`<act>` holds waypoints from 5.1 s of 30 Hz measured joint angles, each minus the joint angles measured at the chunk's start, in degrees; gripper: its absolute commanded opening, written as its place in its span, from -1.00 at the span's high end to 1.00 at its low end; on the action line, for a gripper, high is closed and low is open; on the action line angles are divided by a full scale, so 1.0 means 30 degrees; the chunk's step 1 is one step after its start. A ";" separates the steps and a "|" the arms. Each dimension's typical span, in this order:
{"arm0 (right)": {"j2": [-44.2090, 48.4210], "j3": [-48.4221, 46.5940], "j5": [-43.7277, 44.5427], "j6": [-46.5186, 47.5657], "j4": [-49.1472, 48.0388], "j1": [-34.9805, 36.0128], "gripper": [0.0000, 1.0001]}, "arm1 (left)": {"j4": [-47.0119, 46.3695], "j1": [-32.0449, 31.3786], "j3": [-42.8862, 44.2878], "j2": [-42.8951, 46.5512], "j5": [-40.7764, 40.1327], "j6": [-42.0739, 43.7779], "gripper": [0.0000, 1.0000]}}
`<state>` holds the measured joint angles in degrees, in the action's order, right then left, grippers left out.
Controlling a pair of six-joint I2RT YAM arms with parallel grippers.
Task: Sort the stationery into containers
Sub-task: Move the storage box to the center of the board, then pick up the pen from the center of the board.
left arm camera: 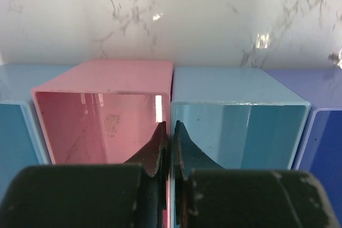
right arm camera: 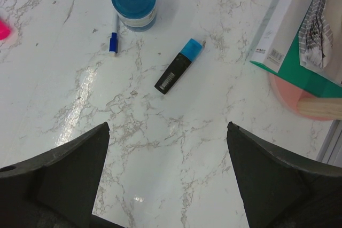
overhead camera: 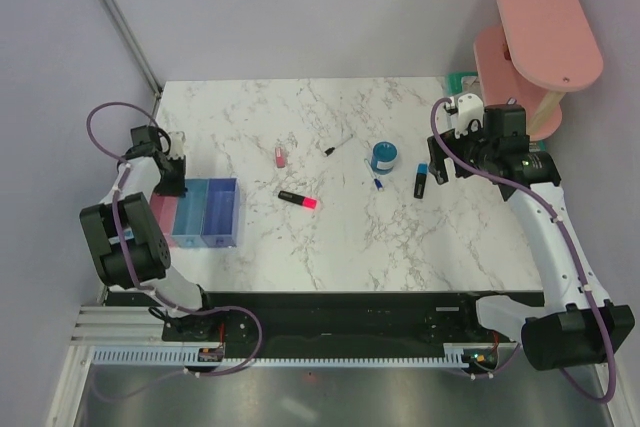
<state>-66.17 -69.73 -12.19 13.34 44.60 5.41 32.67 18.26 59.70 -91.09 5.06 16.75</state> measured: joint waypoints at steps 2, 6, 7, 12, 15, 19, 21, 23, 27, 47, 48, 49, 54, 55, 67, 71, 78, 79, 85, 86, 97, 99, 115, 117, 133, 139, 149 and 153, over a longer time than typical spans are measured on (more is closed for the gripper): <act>-0.0044 0.0000 -0.0007 0.0000 0.0000 0.0000 -0.96 | -0.0015 0.0000 0.0947 -0.0911 -0.0029 -0.0568 0.96; -0.0204 0.0000 -0.0015 0.0000 0.0000 -0.0007 -0.96 | -0.0087 -0.0058 0.2965 -0.2681 -0.0321 -0.1836 0.96; -0.0255 0.0000 -0.0015 0.0000 -0.0007 0.0000 -0.96 | -0.0015 -0.0146 0.3453 -0.3082 -0.0517 -0.2142 0.96; -0.0648 -0.0007 -0.0029 -0.0007 -0.0029 -0.0007 -0.96 | -0.0138 -0.0838 0.5493 -0.4758 -0.2106 -0.3628 0.96; -0.0925 -0.0007 -0.0080 -0.0015 -0.0087 0.0000 -0.96 | -0.0153 -0.1537 0.6113 -0.5224 -0.3067 -0.4605 0.96; -0.1071 -0.0015 -0.0189 -0.0022 -0.0146 -0.0007 -0.96 | 0.0117 -0.2280 0.7104 -0.5821 -0.3745 -0.6062 0.96; -0.1115 -0.0036 -0.0291 -0.0022 -0.0146 0.0000 -0.96 | 0.0386 -0.2594 0.7898 -0.6368 -0.3912 -0.6863 0.96; -0.1224 -0.0168 -0.0350 -0.0022 -0.0138 0.0000 -0.96 | 0.0882 -0.2863 0.8983 -0.7096 -0.4211 -0.7563 0.96; -0.1464 -0.0401 -0.0372 -0.0087 -0.0284 -0.0007 -0.96 | 0.1836 -0.3366 1.1795 -0.8954 -0.4692 -0.8765 0.96; -0.2528 -0.0481 -0.1086 -0.0678 -0.1297 0.0000 -0.96 | 0.3942 -0.4379 2.0276 -1.4134 -0.4648 -1.1001 0.96; -0.2579 -0.0481 -0.1086 -0.0685 -0.1304 0.0000 -0.96 | 0.3927 -0.4444 2.0626 -1.4353 -0.4663 -1.1038 0.96; -0.2608 -0.0488 -0.1086 -0.0692 -0.1304 0.0000 -0.96 | 0.3942 -0.4532 2.0961 -1.4557 -0.4663 -1.1067 0.96; -0.2783 -0.0488 -0.1100 -0.0714 -0.1311 -0.0007 -0.96 | 0.3934 -0.5151 2.2396 -1.5518 -0.4656 -1.1074 0.96; -0.2834 -0.0488 -0.1122 -0.0714 -0.1311 -0.0007 -0.96 | 0.3934 -0.5311 2.2644 -1.5693 -0.4663 -1.1067 0.96; -0.2980 -0.0481 -0.1792 -0.0430 -0.1741 0.0000 -0.96 | 0.3840 -0.7206 2.4166 -1.6662 -0.4109 -1.0622 0.96; -0.2980 -0.0481 -0.1953 -0.0335 -0.1872 0.0000 -0.96 | 0.3701 -0.7752 2.4283 -1.6706 -0.4022 -1.0462 0.96; -0.2980 -0.0277 -0.1996 0.0080 -0.2200 0.0000 -0.96 | 0.3475 -0.8313 2.4553 -1.7114 -0.4000 -1.0120 0.96; -0.2980 -0.0240 -0.2004 0.0153 -0.2215 0.0000 -0.96 | 0.3446 -0.8357 2.4567 -1.7150 -0.4000 -1.0076 0.96; -0.3526 -0.0211 -0.2324 0.0495 -0.2492 0.0102 -0.96 | 0.3279 -0.8757 2.4538 -1.7194 -0.3993 -0.9770 0.96; -0.3781 -0.0219 -0.2361 0.0510 -0.2557 0.0168 -0.96 | 0.3206 -0.8896 2.4487 -1.7194 -0.3993 -0.9719 0.96; -0.6688 -0.0663 -0.2412 0.0328 -0.3577 0.1158 -0.96 | 0.2463 -1.0265 2.3933 -1.7150 -0.3963 -0.9595 0.96; -0.6987 -0.0933 -0.2412 0.0255 -0.3818 0.1297 -0.96 | 0.2463 -1.0389 2.3933 -1.7150 -0.3963 -0.9595 0.96; -1.1140 -0.3636 -0.1413 -0.0146 -0.5697 0.2958 -0.96 | 0.1953 -1.1293 2.3168 -1.6801 -0.3898 -0.9624 0.94; -1.2080 -0.4488 -0.0969 -0.0160 -0.6280 0.3359 -0.96 | 0.1763 -1.1125 2.2935 -1.6684 -0.3679 -0.9632 0.86; -1.9271 -1.0790 0.2885 -0.3089 -0.9260 0.4794 -0.91 | 0.2761 -0.9216 2.2032 -1.6575 -0.3169 -0.9777 0.10; -2.0597 -1.1242 0.3585 -0.3876 -0.9464 0.5683 -0.91 | 0.3053 -0.8859 2.1872 -1.6575 -0.3162 -0.9719 -0.05; -2.1660 -1.1380 0.4546 -0.4911 -0.9938 0.8123 -0.74 | 0.3111 -0.8932 2.1850 -1.6575 -0.2601 -0.9573 -0.07; -2.1901 -1.1380 0.4991 -0.5625 -0.9916 0.8233 -0.70 | 0.3104 -0.8932 2.1850 -1.6575 -0.2463 -0.9479 -0.07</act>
<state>-131.87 -103.88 2.79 -3.53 14.85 30.11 41.98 -8.54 125.25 -140.81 -2.33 -11.68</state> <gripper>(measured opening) 0.867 0.534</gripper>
